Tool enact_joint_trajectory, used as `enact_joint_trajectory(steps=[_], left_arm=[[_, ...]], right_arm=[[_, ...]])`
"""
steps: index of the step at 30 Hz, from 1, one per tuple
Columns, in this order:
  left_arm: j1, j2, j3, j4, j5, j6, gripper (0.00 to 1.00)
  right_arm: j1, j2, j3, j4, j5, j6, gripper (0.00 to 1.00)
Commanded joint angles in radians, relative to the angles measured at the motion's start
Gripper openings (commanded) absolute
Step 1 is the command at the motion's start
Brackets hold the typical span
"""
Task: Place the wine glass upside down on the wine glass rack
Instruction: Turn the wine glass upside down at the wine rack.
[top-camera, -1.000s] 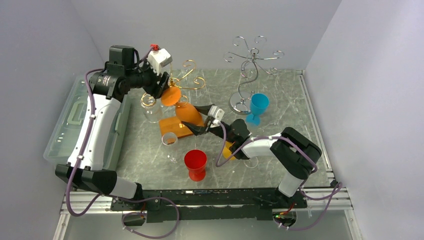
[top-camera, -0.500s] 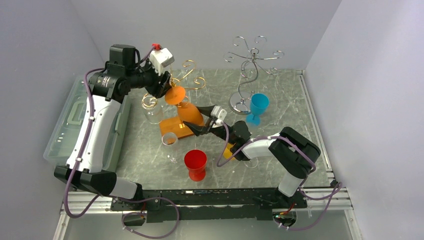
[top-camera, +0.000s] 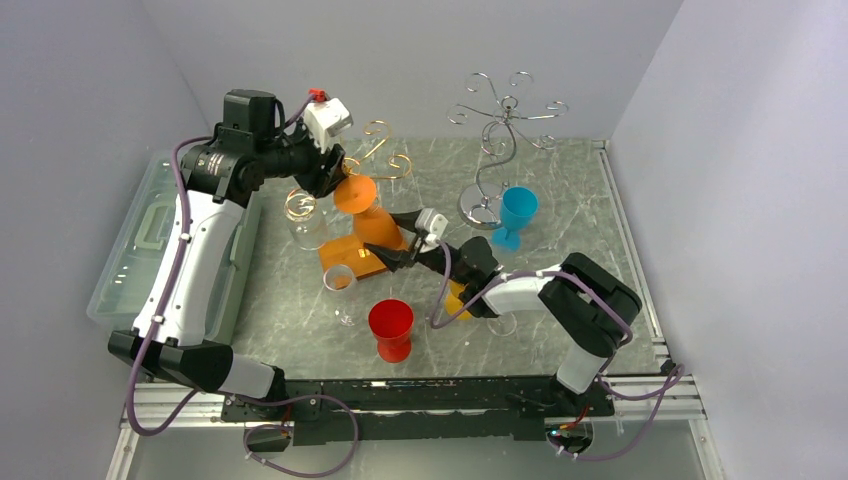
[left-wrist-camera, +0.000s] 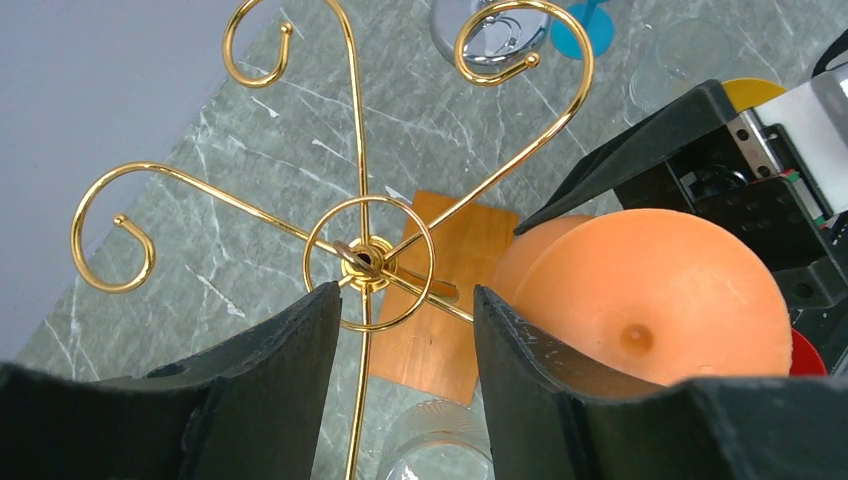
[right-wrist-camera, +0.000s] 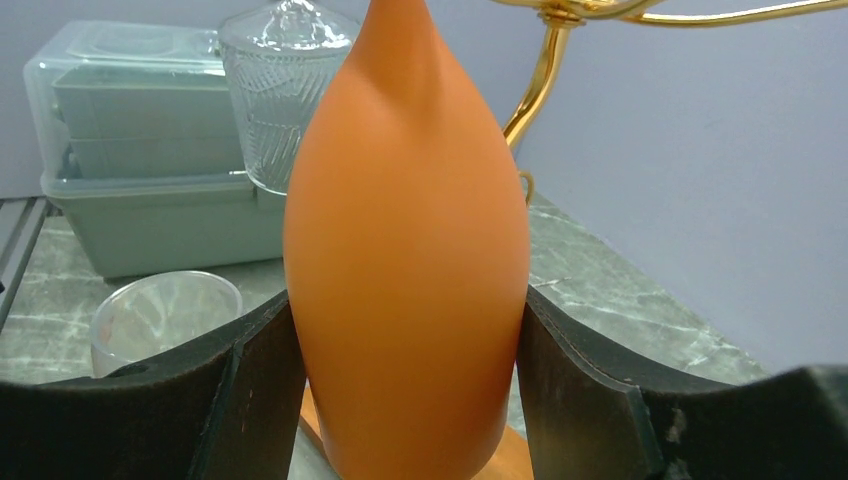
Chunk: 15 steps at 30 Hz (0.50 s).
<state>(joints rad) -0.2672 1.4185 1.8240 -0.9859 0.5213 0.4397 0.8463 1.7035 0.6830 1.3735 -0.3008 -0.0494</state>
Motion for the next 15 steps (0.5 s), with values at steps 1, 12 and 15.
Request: enact_joint_trajectory(steps=[1,12,15], left_arm=[[-0.018,-0.023,0.009,-0.022,0.093,-0.026,0.57],[-0.018,-0.023,-0.024,-0.029,0.167,-0.044,0.57],[-0.018,-0.026,-0.03,-0.037,0.174,-0.036,0.57]], right_arm=[[-0.024,-0.037,0.066,-0.096,0.012,0.004,0.63],[-0.024,-0.066,0.134,-0.191,0.008,-0.014,0.79],[-0.023,-0.054,0.156,-0.192,0.013,-0.003,0.79]])
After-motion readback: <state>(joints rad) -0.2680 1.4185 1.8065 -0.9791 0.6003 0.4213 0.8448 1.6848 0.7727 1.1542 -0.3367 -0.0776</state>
